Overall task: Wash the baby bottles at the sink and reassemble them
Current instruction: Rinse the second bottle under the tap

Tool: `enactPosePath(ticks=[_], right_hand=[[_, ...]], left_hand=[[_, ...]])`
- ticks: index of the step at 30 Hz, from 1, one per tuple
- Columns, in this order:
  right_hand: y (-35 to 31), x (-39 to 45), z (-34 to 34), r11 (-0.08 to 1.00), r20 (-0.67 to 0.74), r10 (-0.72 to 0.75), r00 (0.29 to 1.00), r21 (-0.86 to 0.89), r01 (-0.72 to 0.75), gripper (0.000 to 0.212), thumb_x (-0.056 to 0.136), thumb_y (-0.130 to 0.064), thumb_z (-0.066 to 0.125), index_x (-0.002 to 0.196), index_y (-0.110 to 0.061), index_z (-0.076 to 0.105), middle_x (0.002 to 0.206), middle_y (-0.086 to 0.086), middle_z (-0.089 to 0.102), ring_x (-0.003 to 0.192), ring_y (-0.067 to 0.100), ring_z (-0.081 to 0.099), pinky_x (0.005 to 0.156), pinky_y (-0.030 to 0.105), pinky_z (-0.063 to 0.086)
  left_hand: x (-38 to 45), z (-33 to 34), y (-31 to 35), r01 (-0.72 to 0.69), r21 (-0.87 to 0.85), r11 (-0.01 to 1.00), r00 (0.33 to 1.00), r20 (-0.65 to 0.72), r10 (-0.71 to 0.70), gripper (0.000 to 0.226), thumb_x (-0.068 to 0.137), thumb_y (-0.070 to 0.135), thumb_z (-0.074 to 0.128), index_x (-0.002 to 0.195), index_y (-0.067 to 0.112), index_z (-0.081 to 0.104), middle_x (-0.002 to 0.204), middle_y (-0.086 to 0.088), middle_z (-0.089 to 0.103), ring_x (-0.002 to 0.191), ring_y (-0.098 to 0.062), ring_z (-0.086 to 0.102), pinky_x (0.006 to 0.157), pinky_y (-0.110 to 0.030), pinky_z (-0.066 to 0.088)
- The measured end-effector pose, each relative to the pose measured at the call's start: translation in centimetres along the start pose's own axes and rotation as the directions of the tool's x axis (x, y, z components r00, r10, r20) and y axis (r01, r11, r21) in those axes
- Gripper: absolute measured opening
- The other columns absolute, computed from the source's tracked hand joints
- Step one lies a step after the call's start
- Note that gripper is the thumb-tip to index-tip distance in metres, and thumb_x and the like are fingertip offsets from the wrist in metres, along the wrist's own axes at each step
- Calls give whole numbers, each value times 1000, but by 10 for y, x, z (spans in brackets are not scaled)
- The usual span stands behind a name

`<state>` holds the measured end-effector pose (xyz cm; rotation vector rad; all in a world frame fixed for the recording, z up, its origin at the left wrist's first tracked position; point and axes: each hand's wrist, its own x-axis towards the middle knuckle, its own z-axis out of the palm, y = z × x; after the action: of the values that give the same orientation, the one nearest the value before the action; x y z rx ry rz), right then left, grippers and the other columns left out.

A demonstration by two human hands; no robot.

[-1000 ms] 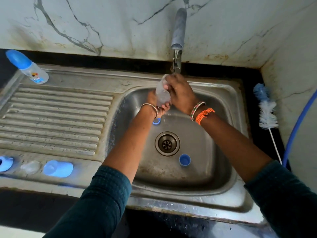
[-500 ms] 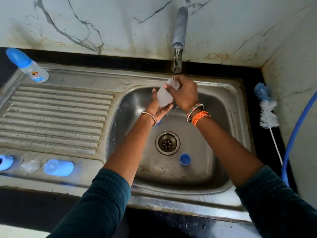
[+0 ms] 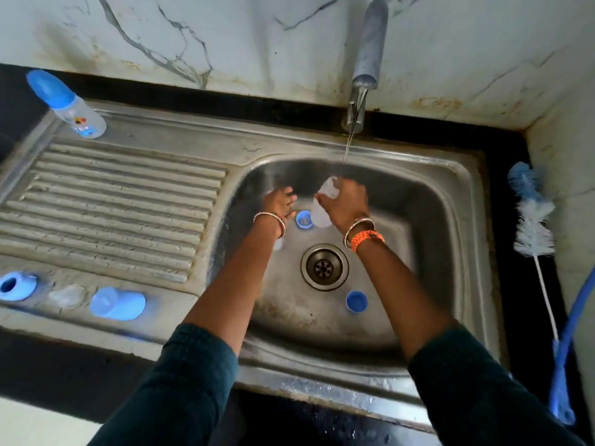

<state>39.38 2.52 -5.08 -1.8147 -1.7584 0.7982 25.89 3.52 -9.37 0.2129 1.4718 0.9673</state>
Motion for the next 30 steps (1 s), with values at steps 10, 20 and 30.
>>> enactPosePath(ticks=[10, 20, 30], right_hand=[[-14, 14, -7, 996, -175, -87, 981, -42, 81, 32, 85, -30, 66, 107, -8, 67, 106, 17, 67, 98, 36, 62, 80, 33, 47], [-31, 12, -30, 856, -239, 133, 962, 516, 10, 15, 81, -23, 71, 80, -8, 71, 73, 3, 64, 70, 14, 56, 67, 25, 42], [-9, 16, -41, -253, 589, 318, 743, 808, -532, 26, 98, -11, 34, 111, 2, 52, 130, 24, 53, 119, 37, 52, 53, 39, 56]], left_hand=[[-3, -1, -22, 24, 18, 1000, 1000, 13, -24, 44, 100, 25, 25, 133, 6, 48, 138, -15, 50, 125, -26, 48, 101, -33, 38], [-30, 11, -6, 41, -188, 981, 989, 148, -13, 29, 97, 33, 31, 92, 15, 52, 98, -9, 60, 92, -24, 55, 86, -38, 44], [-90, 52, 25, -252, -133, 959, 921, 272, 280, 28, 100, 27, 35, 117, 14, 52, 99, -1, 60, 86, -9, 54, 76, -21, 41]])
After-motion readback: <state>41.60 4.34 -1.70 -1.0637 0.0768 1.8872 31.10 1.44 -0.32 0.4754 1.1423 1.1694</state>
